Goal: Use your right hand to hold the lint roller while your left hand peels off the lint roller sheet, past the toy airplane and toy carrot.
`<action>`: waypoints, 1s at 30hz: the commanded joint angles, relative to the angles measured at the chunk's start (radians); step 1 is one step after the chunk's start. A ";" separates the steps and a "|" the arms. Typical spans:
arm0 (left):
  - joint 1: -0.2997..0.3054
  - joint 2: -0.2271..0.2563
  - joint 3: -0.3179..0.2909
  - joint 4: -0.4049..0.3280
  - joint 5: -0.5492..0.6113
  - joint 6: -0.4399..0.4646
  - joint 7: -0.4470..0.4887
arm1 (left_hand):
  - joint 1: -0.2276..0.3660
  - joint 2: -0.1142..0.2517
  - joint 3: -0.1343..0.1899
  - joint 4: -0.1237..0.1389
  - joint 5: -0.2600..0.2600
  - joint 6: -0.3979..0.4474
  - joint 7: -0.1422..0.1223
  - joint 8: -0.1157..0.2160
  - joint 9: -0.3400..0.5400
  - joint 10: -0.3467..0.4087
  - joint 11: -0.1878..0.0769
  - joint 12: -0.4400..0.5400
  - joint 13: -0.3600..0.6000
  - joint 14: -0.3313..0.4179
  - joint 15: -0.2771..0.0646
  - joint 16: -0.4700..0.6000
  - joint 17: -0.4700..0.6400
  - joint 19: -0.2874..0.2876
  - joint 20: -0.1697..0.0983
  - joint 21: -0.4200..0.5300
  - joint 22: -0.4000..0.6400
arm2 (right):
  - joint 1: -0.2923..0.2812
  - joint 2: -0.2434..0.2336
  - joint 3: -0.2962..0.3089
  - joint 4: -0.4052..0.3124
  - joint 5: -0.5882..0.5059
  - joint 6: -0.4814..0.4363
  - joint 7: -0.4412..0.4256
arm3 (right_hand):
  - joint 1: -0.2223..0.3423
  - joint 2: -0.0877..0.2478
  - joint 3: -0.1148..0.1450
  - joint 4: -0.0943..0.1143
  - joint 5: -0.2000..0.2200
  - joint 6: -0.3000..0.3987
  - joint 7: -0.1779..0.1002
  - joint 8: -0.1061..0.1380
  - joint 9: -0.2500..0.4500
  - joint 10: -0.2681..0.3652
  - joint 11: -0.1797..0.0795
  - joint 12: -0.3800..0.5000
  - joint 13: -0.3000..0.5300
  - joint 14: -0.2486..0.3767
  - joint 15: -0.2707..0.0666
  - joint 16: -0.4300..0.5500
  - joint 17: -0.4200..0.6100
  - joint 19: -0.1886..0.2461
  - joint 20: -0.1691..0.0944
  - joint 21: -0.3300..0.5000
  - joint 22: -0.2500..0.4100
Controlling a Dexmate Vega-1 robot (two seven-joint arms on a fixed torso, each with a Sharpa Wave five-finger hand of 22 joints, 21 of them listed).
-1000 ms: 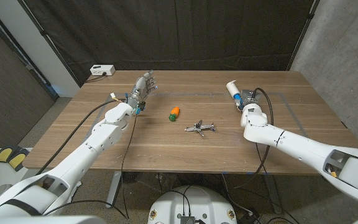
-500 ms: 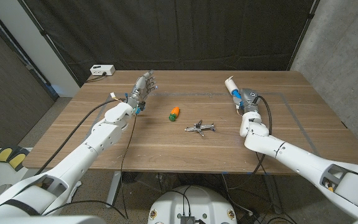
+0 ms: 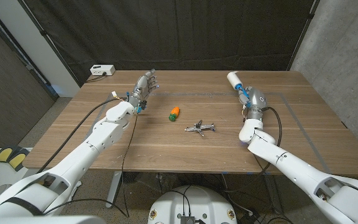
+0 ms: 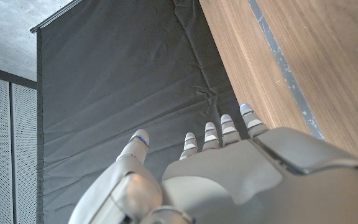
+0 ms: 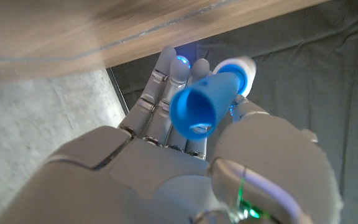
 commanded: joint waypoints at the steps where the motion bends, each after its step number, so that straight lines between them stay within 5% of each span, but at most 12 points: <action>1: -0.001 0.002 -0.002 -0.002 0.002 0.002 0.005 | -0.006 0.009 0.002 -0.003 0.004 -0.007 -0.002 0.001 0.003 -0.001 0.002 -0.003 0.005 -0.004 0.004 -0.003 0.004 0.000 0.005 -0.006 0.005 | -0.055 0.030 0.122 0.041 0.232 0.405 0.095 | 0.104 0.079 0.006 -0.006 0.005 0.004 0.000 -0.001 0.007 0.002 -0.020 -0.006 -0.005 0.033 -0.095 0.023 0.006 0.053 -0.047 0.042 0.008; 4: -0.003 0.001 -0.002 0.001 0.002 -0.002 0.003 | -0.006 0.009 0.002 -0.004 0.004 -0.007 -0.003 0.001 0.003 0.000 0.003 -0.003 0.005 -0.004 0.004 -0.003 0.004 0.001 0.005 -0.006 0.005 | -0.059 0.024 0.121 0.015 0.207 0.365 0.084 | 0.124 0.073 0.006 -0.020 0.005 0.006 0.012 0.007 0.019 0.004 -0.021 0.013 0.031 0.064 -0.094 0.055 0.013 0.084 -0.079 0.079 0.014; 12: -0.011 -0.002 -0.003 0.016 0.002 -0.008 -0.003 | -0.006 0.008 0.002 -0.004 0.003 -0.008 -0.003 0.001 0.003 -0.001 0.002 -0.003 0.005 -0.004 0.004 -0.003 0.004 0.001 0.005 -0.007 0.006 | -0.060 0.009 0.113 -0.017 0.150 0.309 0.073 | 0.155 0.061 0.001 -0.047 0.007 0.017 0.028 0.008 0.018 0.003 -0.016 0.023 0.059 0.079 -0.094 0.102 0.022 0.085 -0.085 0.113 0.022; 16: -0.019 -0.007 -0.001 0.033 0.000 -0.013 -0.015 | -0.006 0.008 0.002 -0.004 0.003 -0.007 -0.003 0.001 0.003 0.000 0.001 -0.003 0.005 -0.004 0.005 -0.003 0.004 0.001 0.005 -0.007 0.006 | -0.054 0.012 0.115 -0.013 0.156 0.320 0.090 | 0.190 0.059 -0.023 -0.075 0.005 0.017 0.045 -0.011 0.004 0.009 -0.007 0.018 0.066 0.131 -0.092 0.231 0.027 0.157 -0.120 0.202 0.043; 22: -0.026 -0.012 -0.001 0.050 -0.002 -0.019 -0.021 | -0.007 0.008 0.003 -0.004 0.003 -0.007 -0.003 0.001 0.003 -0.001 0.002 -0.003 0.005 -0.004 0.004 -0.003 0.004 0.001 0.005 -0.008 0.006 | -0.049 0.002 0.115 -0.035 0.165 0.283 0.131 | 0.195 0.060 -0.037 -0.066 0.004 0.008 0.055 -0.039 -0.010 0.012 0.015 0.006 0.063 0.154 -0.089 0.331 0.022 0.203 -0.146 0.268 0.044; 25: -0.028 -0.012 -0.001 0.054 -0.002 -0.020 -0.022 | -0.007 0.009 0.003 -0.004 0.003 -0.006 -0.002 0.002 0.003 0.000 0.003 -0.003 0.005 -0.004 0.005 -0.003 0.004 0.001 0.005 -0.008 0.006 | -0.046 -0.004 0.113 -0.046 0.166 0.264 0.150 | 0.212 0.068 -0.029 -0.067 0.009 -0.003 0.062 -0.050 -0.002 0.001 0.019 0.011 0.088 0.154 -0.088 0.375 0.021 0.281 -0.151 0.322 0.038; 30: -0.040 -0.015 0.003 0.067 0.000 -0.019 -0.032 | -0.008 0.009 0.003 -0.004 0.003 -0.005 -0.002 0.002 0.003 0.000 0.002 -0.003 0.005 -0.004 0.005 -0.003 0.004 0.002 0.005 -0.008 0.006 | -0.040 -0.005 0.118 -0.039 0.199 0.296 0.201 | 0.243 0.077 -0.003 -0.062 0.019 -0.040 0.089 -0.068 0.019 -0.037 0.062 0.013 0.123 0.170 -0.086 0.426 0.017 0.373 -0.156 0.376 0.012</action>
